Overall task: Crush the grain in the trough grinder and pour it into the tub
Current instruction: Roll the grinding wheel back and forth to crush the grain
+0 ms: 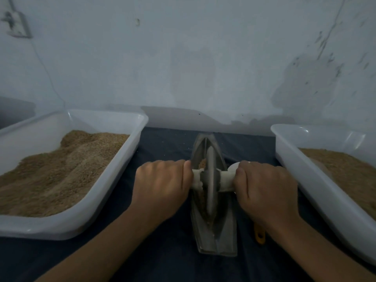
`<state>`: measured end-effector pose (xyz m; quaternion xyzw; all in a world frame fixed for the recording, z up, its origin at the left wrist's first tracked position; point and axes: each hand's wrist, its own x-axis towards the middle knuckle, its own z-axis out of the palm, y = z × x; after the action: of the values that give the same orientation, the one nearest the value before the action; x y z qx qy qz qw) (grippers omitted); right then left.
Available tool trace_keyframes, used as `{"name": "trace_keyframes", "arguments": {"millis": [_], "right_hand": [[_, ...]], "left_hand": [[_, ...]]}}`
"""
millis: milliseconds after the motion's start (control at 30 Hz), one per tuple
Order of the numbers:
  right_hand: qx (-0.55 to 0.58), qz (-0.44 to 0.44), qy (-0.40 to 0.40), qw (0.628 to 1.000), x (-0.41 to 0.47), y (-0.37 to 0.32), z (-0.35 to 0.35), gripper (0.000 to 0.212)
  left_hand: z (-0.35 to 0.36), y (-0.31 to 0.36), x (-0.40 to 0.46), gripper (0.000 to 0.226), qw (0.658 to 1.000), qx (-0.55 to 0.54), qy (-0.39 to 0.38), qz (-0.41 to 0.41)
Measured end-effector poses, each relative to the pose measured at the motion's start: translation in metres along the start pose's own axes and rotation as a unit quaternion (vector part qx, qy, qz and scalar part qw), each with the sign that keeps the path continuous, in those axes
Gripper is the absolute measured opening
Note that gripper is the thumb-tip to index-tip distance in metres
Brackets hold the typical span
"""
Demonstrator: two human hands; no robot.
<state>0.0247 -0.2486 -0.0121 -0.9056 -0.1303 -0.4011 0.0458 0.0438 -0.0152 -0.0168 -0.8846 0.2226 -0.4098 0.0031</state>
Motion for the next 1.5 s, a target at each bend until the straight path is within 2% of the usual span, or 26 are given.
{"name": "trace_keyframes", "arguments": {"millis": [67,167,233,300,400,467,533,600,667,767,867,967,1033,1100,1167,1200,1233,1267,1333,1400,1467,1500], "right_hand": [[-0.043,0.037,-0.072,0.996,0.014,0.002,0.008,0.051],[-0.138,0.005,-0.185,0.973,0.047,0.017,0.028,0.056],[-0.145,-0.025,-0.256,0.955,0.070,0.032,0.042,0.034],[-0.116,-0.007,-0.329,0.937,0.086,0.041,0.051,0.018],[-0.066,0.039,-0.398,0.914,0.095,0.047,0.059,0.006],[-0.058,0.049,-0.391,0.917,0.093,0.044,0.055,0.006],[-0.074,0.048,-0.350,0.933,0.082,0.035,0.043,0.019],[-0.130,0.000,-0.257,0.958,0.061,0.024,0.030,0.027],[-0.146,-0.002,-0.189,0.971,0.035,0.011,0.014,0.041],[-0.062,0.032,-0.104,0.992,0.007,-0.003,-0.007,0.044],[-0.030,0.029,-0.038,0.998,-0.001,-0.007,-0.015,0.046],[-0.036,0.043,-0.080,0.995,0.005,-0.007,-0.007,0.046],[-0.104,0.026,-0.134,0.985,0.018,0.000,0.006,0.050],[-0.119,0.011,-0.190,0.975,0.035,0.012,0.019,0.056],[-0.125,0.002,-0.261,0.957,0.055,0.025,0.031,0.030],[-0.127,-0.009,-0.285,0.950,0.062,0.028,0.035,0.014],[-0.129,-0.011,-0.311,0.942,0.068,0.032,0.038,0.007],[-0.117,0.002,-0.334,0.935,0.073,0.034,0.042,0.008],[-0.070,0.054,-0.369,0.925,0.083,0.036,0.044,0.018],[-0.055,0.072,-0.389,0.917,0.086,0.032,0.041,0.026],[-0.093,0.041,-0.358,0.928,0.081,0.025,0.031,0.021],[-0.118,0.011,-0.318,0.941,0.071,0.020,0.025,0.017]], "left_hand": [[0.011,-0.003,0.011,0.029,0.998,0.057,-0.029,0.016],[0.035,-0.011,0.041,0.018,0.987,0.058,-0.150,0.002],[0.049,-0.021,0.065,0.020,0.969,0.019,-0.243,-0.033],[0.057,-0.027,0.087,0.026,0.941,-0.031,-0.324,-0.093],[0.061,-0.026,0.106,0.033,0.928,-0.027,-0.356,-0.110],[0.054,-0.023,0.106,0.029,0.928,-0.024,-0.359,-0.093],[0.043,-0.021,0.092,0.023,0.940,-0.004,-0.335,-0.069],[0.031,-0.012,0.063,0.015,0.969,0.054,-0.238,-0.028],[0.013,-0.001,0.030,0.018,0.985,0.047,-0.164,-0.004],[-0.009,0.000,0.002,0.022,0.997,0.011,-0.060,0.051],[-0.014,0.001,-0.004,0.037,0.998,0.018,-0.025,0.056],[0.001,0.000,0.005,0.027,0.997,0.045,-0.032,0.051],[0.014,-0.003,0.020,0.029,0.994,0.060,-0.083,0.033],[0.030,-0.008,0.038,0.021,0.988,0.072,-0.133,0.035],[0.041,-0.015,0.062,0.018,0.975,0.055,-0.217,0.015],[0.044,-0.018,0.074,0.037,0.965,0.039,-0.261,-0.005],[0.047,-0.019,0.083,0.059,0.953,0.020,-0.300,-0.028],[0.051,-0.020,0.089,0.069,0.947,0.002,-0.317,-0.054],[0.059,-0.021,0.096,0.058,0.940,-0.029,-0.323,-0.104],[0.055,-0.022,0.094,0.046,0.933,-0.036,-0.341,-0.109],[0.046,-0.020,0.083,0.033,0.943,-0.004,-0.325,-0.073],[0.040,-0.018,0.072,0.022,0.957,0.027,-0.285,-0.044]]}}
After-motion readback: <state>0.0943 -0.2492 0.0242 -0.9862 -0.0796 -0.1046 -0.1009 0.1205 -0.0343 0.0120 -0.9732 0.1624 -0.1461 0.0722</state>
